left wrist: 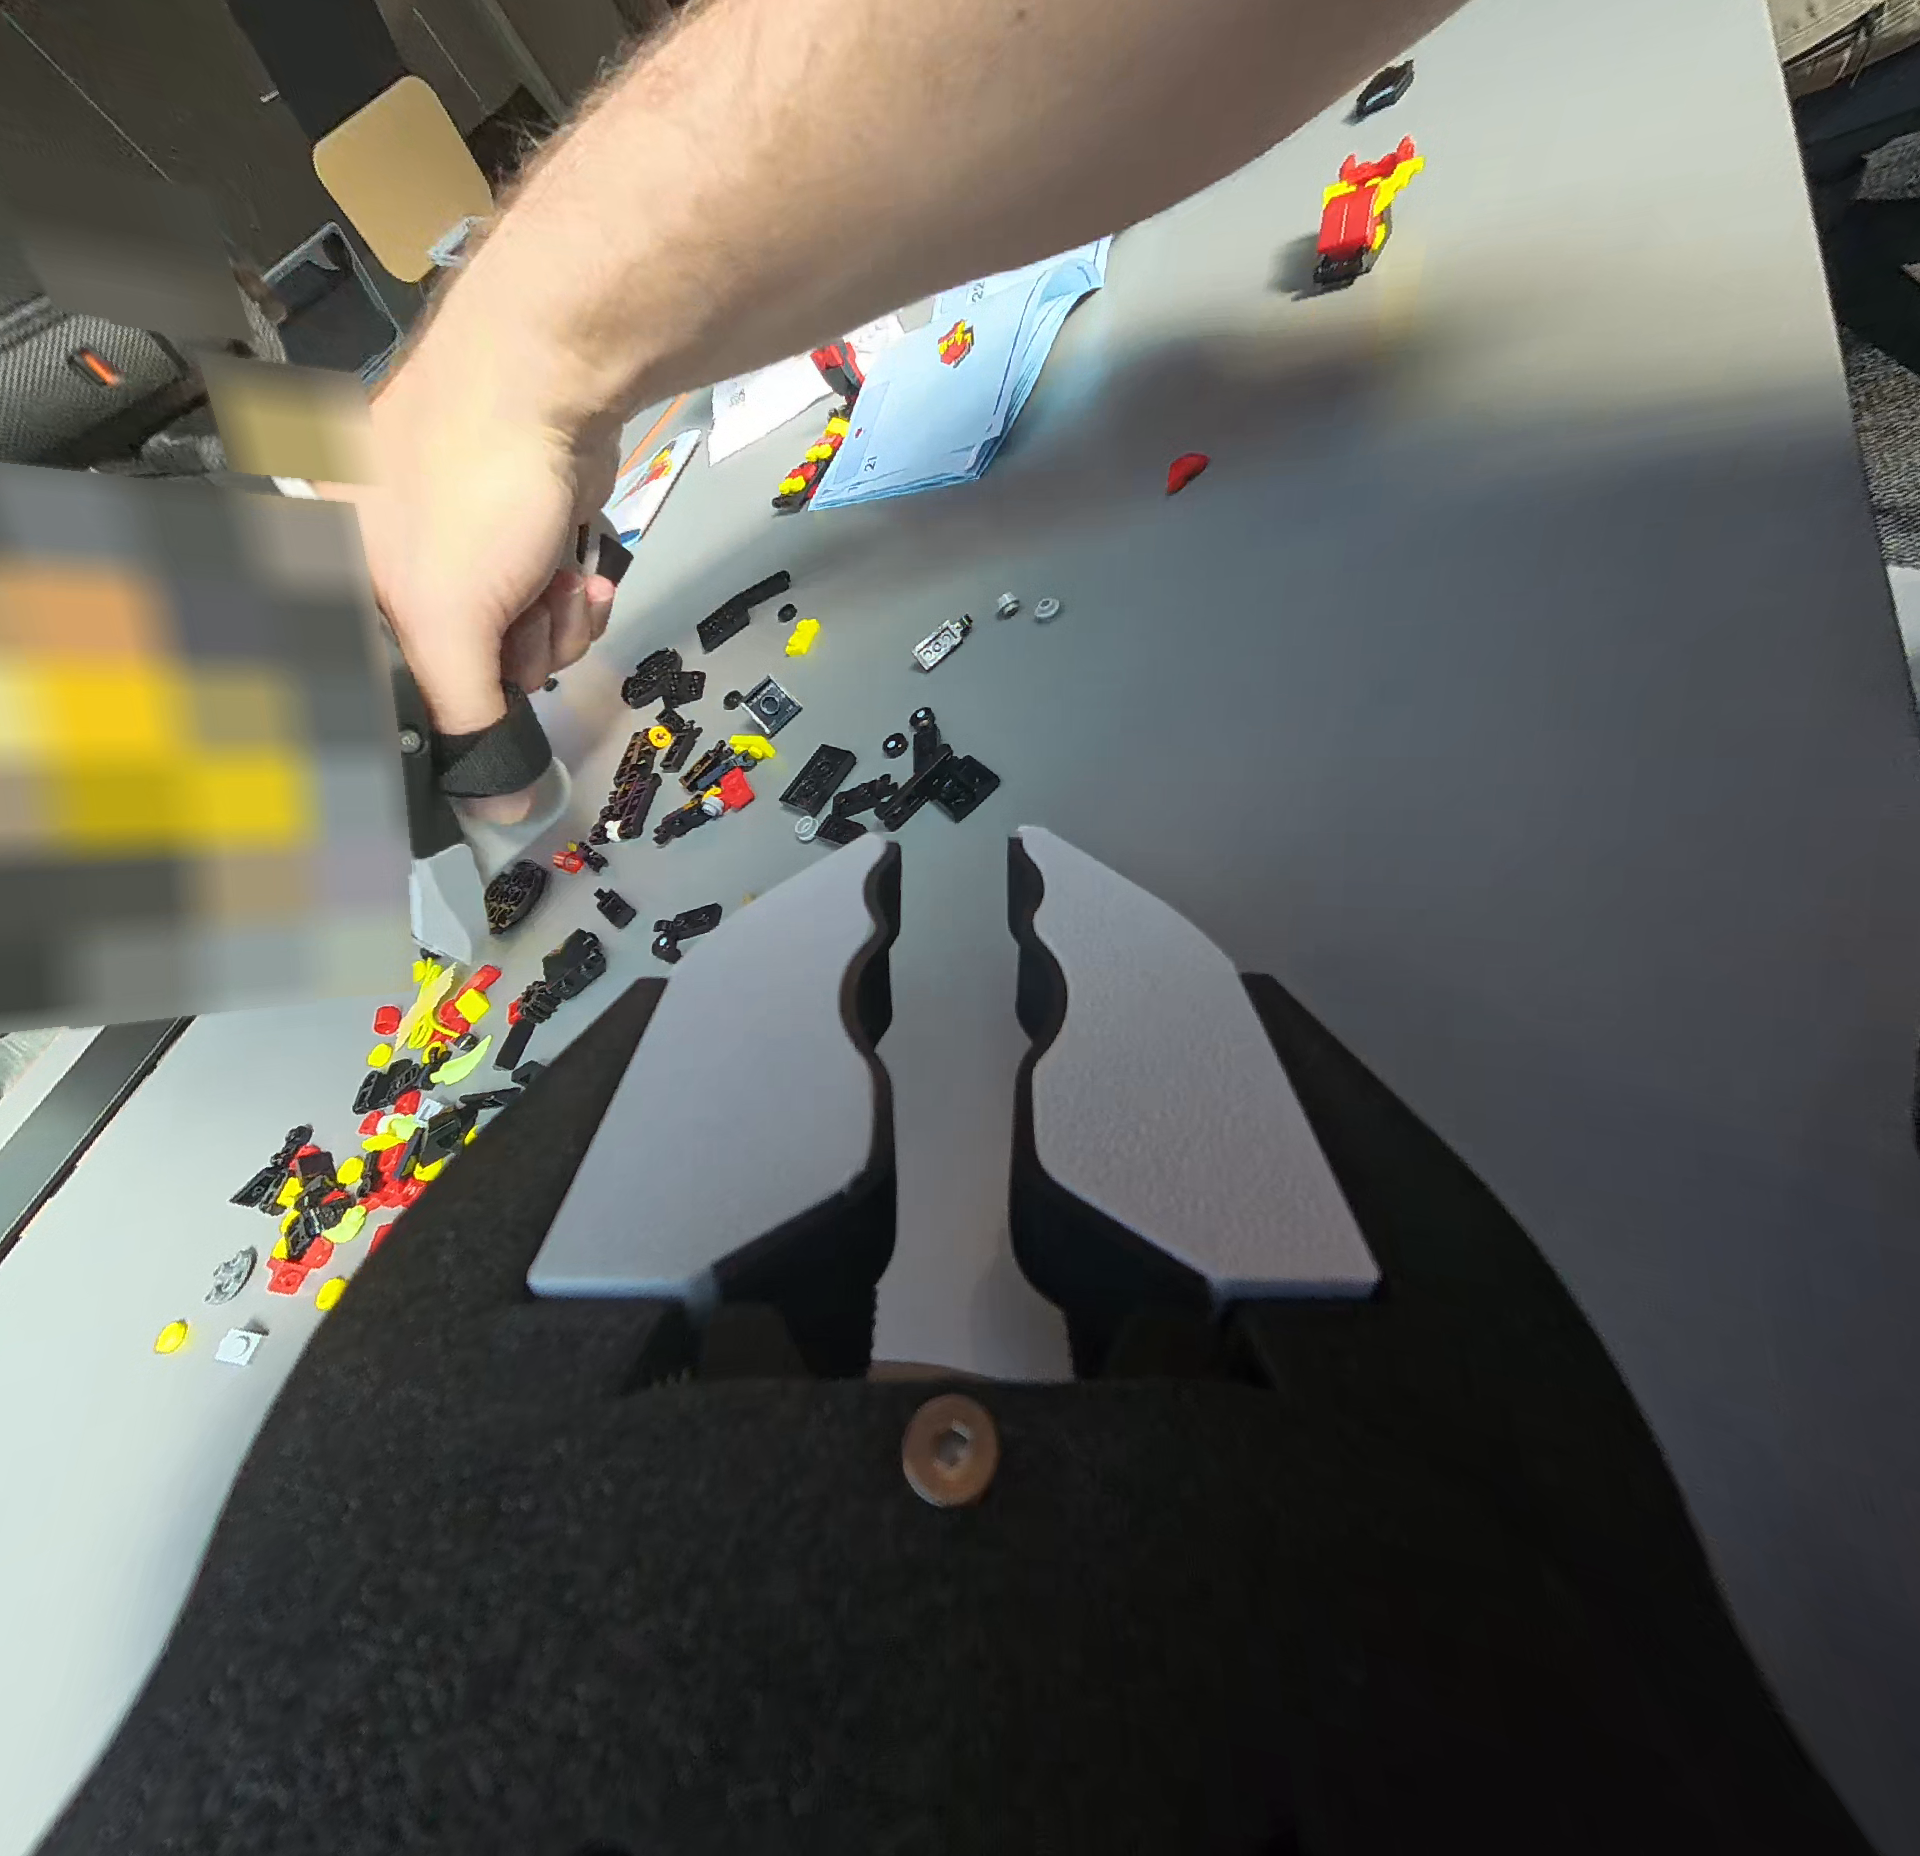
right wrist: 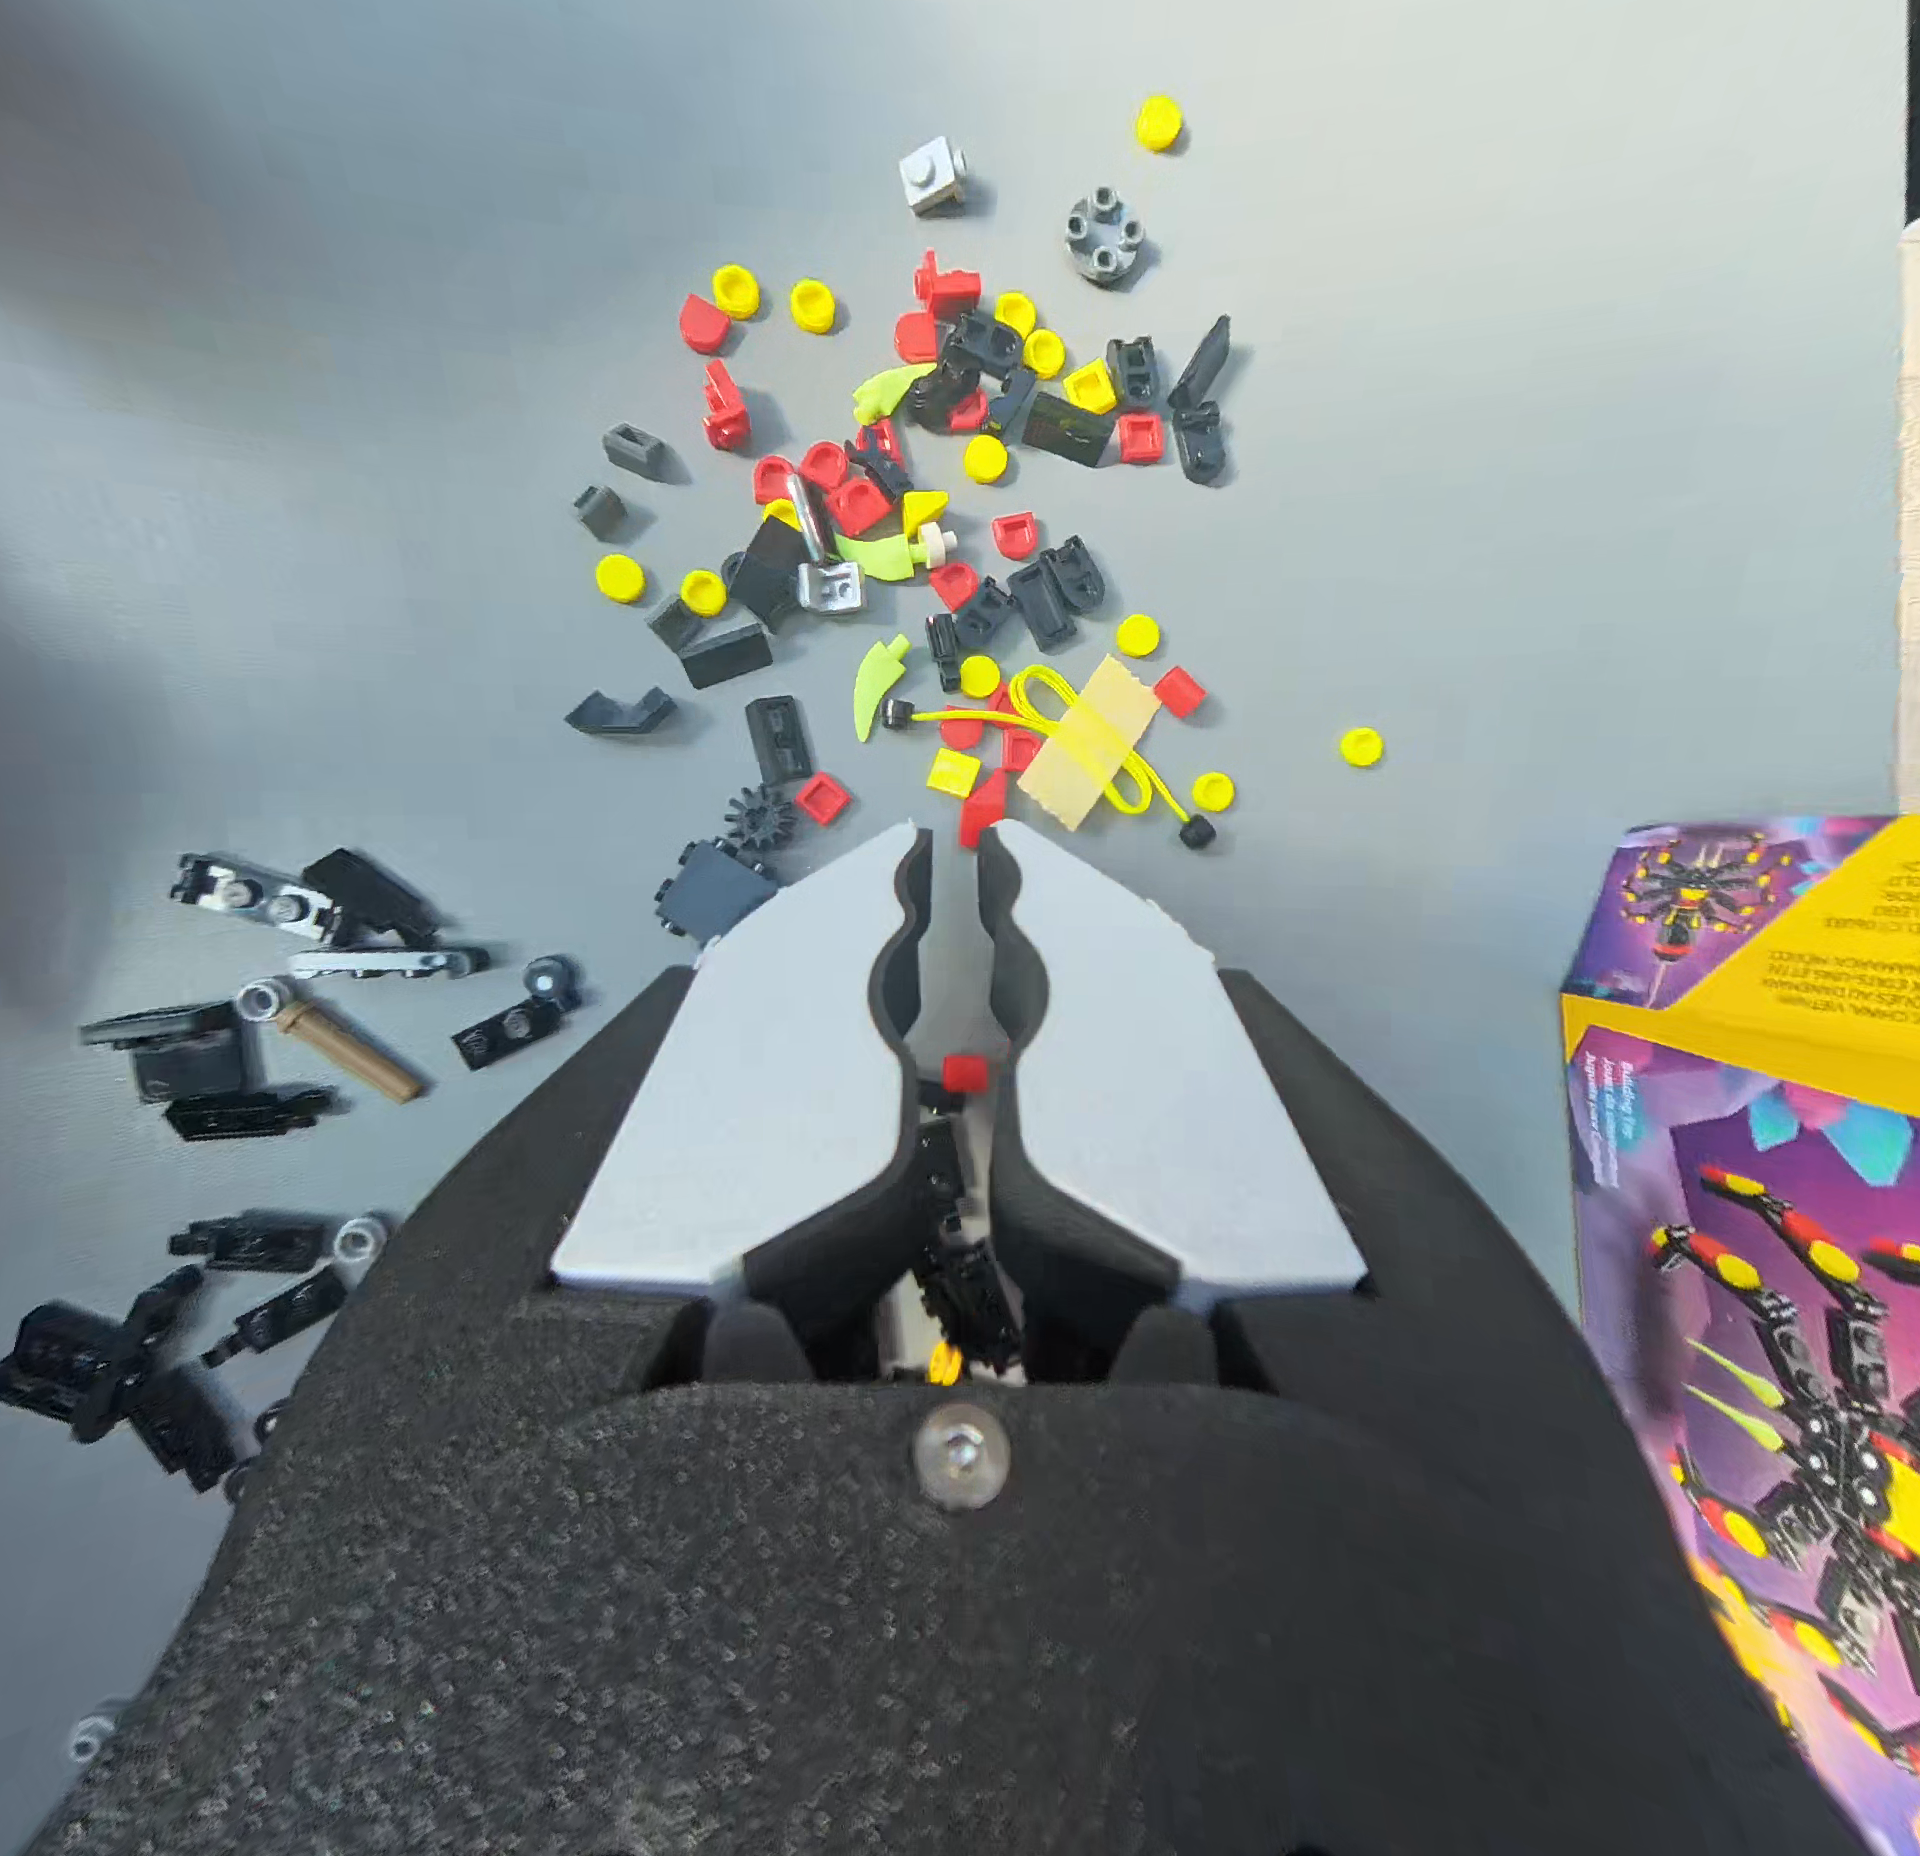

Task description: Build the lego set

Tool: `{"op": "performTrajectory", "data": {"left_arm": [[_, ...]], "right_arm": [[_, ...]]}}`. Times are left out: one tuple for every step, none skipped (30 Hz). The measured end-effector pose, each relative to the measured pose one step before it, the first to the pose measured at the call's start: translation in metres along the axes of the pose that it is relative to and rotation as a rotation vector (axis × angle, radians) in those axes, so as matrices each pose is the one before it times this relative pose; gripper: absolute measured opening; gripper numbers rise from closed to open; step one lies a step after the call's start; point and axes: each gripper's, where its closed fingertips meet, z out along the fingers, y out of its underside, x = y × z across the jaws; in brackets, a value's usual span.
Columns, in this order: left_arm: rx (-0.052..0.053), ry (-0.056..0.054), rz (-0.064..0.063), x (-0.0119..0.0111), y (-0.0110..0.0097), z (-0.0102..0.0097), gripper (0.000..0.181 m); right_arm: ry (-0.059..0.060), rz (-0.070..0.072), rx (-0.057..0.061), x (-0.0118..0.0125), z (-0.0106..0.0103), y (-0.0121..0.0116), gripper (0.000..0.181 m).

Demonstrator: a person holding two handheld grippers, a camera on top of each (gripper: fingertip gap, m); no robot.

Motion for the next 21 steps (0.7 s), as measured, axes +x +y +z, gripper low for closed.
{"op": "performTrajectory", "data": {"left_arm": [[-0.0024,-0.0014,0.0013,-0.00024,0.00042,0.00011,0.019],[-0.0013,-0.0015,-0.0008,-0.00048,0.00015,0.00014,0.019],[0.0005,-0.0005,-0.0025,-0.00042,0.00005,-0.00012,0.019],[0.0019,-0.0006,-0.0032,-0.00032,-0.00022,-0.00022,0.019],[0.0015,-0.0002,-0.0029,-0.00035,-0.00017,-0.00016,0.019],[0.0002,0.0004,-0.0020,-0.00021,-0.00003,-0.00004,0.019],[-0.0010,0.0009,-0.0009,0.00006,0.00013,0.00009,0.019],[-0.0016,0.0021,0.0008,0.00032,0.00018,0.00010,0.019],[-0.0016,0.0010,0.0022,0.00032,0.00015,0.00016,0.019],[-0.0017,0.0003,0.0027,0.00030,0.00025,0.00010,0.019],[-0.0017,0.0004,0.0029,0.00026,0.00017,0.00007,0.019],[-0.0016,-0.0007,0.0035,0.00017,0.00026,0.00027,0.019],[-0.0017,-0.0014,0.0029,-0.00016,0.00022,0.00017,0.019],[-0.0018,-0.0008,0.0017,-0.00006,0.00023,0.00025,0.019],[-0.0022,-0.0004,0.0012,0.00003,0.00028,0.00022,0.019],[-0.0032,-0.0003,0.0016,0.00002,0.00036,0.00027,0.019],[-0.0034,-0.0009,0.0028,-0.00001,0.00026,0.00037,0.019],[-0.0024,-0.0011,0.0036,0.00025,-0.00024,0.00057,0.019],[-0.0032,0.0008,0.0056,0.00060,-0.00070,0.00095,0.019],[-0.0043,0.0021,0.0093,0.00103,-0.00122,0.00141,0.019],[-0.0020,0.0018,0.0116,0.00116,-0.00201,0.00220,0.019]], "right_arm": [[0.0142,-0.0060,-0.0245,0.00523,0.00723,0.00375,0.008],[0.0013,0.0030,0.0048,0.00213,0.00356,-0.00027,0.009],[-0.0243,0.0090,0.0222,-0.00233,0.00094,-0.00286,0.009],[-0.0103,0.0051,0.0148,-0.00082,0.00036,-0.00235,0.010],[0.0084,-0.0062,-0.0037,0.00158,0.00120,0.00018,0.010],[-0.0004,-0.0085,-0.0178,0.00035,0.00224,0.00222,0.010],[-0.0120,0.0017,-0.0060,-0.00108,0.00198,0.00057,0.007],[-0.0120,0.0056,0.0058,-0.00085,0.00019,-0.00112,0.007],[-0.0045,0.0038,-0.0105,-0.00033,-0.00031,0.00150,0.007],[-0.0005,0.0055,0.0043,-0.00062,-0.00277,0.00039,0.007],[0.0005,0.0120,0.0136,-0.00159,-0.00577,0.00040,0.007],[0.0060,0.0105,0.0130,-0.00295,-0.00884,0.00194,0.007],[0.0121,0.0017,0.0110,-0.00475,-0.01171,0.00413,0.007],[0.0191,-0.0010,0.0051,-0.00635,-0.01464,0.00666,0.007],[0.0186,0.0001,0.0028,-0.00873,-0.01735,0.00908,0.007],[0.0222,0.0109,0.0044,-0.01001,-0.01971,0.01111,0.007],[0.0170,0.0201,0.0052,-0.01201,-0.02143,0.01375,0.007],[0.0201,0.0223,0.0014,-0.01274,-0.02286,0.01728,0.008],[0.0260,0.0235,-0.0037,-0.01213,-0.02431,0.02079,0.007],[0.0333,0.0289,-0.0061,-0.01078,-0.02544,0.02372,0.007],[0.0309,0.0365,-0.0061,-0.00957,-0.02578,0.02528,0.007]]}}
